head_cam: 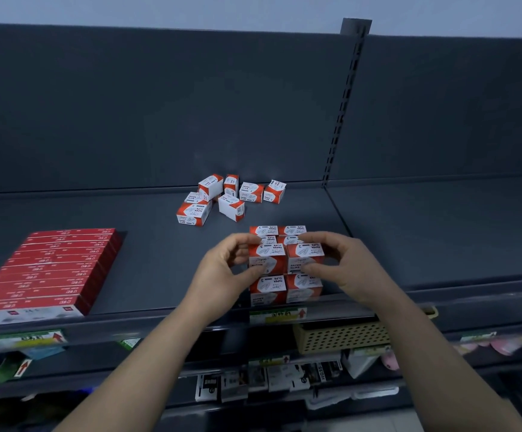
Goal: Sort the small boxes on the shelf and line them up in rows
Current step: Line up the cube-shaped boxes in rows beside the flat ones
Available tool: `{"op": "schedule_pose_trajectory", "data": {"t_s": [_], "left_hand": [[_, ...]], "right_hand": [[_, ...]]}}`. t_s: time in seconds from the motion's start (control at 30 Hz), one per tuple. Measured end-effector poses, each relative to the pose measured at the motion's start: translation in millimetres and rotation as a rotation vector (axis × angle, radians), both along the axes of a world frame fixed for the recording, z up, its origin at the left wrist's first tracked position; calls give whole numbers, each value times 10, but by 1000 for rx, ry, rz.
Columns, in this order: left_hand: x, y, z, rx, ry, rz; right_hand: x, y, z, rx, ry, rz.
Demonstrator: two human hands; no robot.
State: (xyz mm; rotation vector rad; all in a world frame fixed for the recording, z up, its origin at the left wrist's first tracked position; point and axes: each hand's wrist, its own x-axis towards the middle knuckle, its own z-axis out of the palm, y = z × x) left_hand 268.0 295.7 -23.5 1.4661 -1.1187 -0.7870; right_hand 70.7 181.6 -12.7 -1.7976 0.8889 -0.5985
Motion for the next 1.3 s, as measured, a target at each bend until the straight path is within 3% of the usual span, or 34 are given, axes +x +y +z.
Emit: {"op": "schedule_pose_trajectory", "data": {"t_s": [0.33,0.5,0.7,0.83,1.03,1.17,1.3], "left_hand": [[46,-27,-14,-13,-23,-11],[212,-189,89,-86,-51,154],[624,-675,158,50,-377,319],[783,-986,58,233,-645,210],[798,-1247,-23,454,-812,115],[798,-1305,-27,456,-686,147],[823,-1232,6,323,-297,282]], "right_hand": [[-33,-39,24,-24,-4,19],[3,-239,142,-95,-53,-77],[407,-808,63,-210,180,-124],[701,-1152,26,-292,307,-100],[988,-1503,-59,-333,348,-52],[1058,-1624,-187,-334,309,-29],[1109,-1727,-326,-279,253,-25]]}}
